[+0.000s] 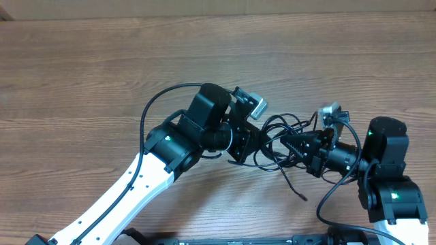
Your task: Untangle cables
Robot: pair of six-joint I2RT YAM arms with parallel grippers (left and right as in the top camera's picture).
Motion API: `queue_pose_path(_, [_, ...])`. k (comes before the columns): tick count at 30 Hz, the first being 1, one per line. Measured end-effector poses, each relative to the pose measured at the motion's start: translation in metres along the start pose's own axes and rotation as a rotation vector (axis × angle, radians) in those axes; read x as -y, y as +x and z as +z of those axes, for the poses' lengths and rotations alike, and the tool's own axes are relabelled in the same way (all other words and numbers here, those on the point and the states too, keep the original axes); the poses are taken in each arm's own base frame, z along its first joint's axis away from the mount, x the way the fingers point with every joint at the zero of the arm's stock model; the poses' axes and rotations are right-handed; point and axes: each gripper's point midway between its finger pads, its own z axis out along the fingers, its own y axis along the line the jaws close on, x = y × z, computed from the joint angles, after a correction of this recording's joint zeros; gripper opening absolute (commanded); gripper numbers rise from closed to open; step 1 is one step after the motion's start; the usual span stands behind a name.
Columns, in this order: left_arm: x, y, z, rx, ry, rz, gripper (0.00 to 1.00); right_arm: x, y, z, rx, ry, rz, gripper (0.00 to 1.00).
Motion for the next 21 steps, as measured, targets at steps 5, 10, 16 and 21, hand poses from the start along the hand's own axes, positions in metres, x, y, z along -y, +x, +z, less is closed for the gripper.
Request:
queue_pose_path(5, [0.0,0.0,0.0,-0.001,0.0,0.079,0.04,0.012,0.005,0.0,-0.011,0.071,0.026,0.04])
queue_pose_path(10, [0.001,-0.003,0.0,0.01,0.006,0.121,0.04,0.027,0.012,-0.002,-0.031,0.156,0.06,0.04])
queue_pose_path(16, [0.013,-0.009,-0.002,0.032,0.078,0.173,0.04,0.043,0.02,-0.006,-0.053,0.257,0.087,0.04])
queue_pose_path(21, [0.014,-0.012,-0.009,0.042,0.128,0.173,0.04,0.044,0.021,-0.007,-0.055,0.275,0.078,0.04])
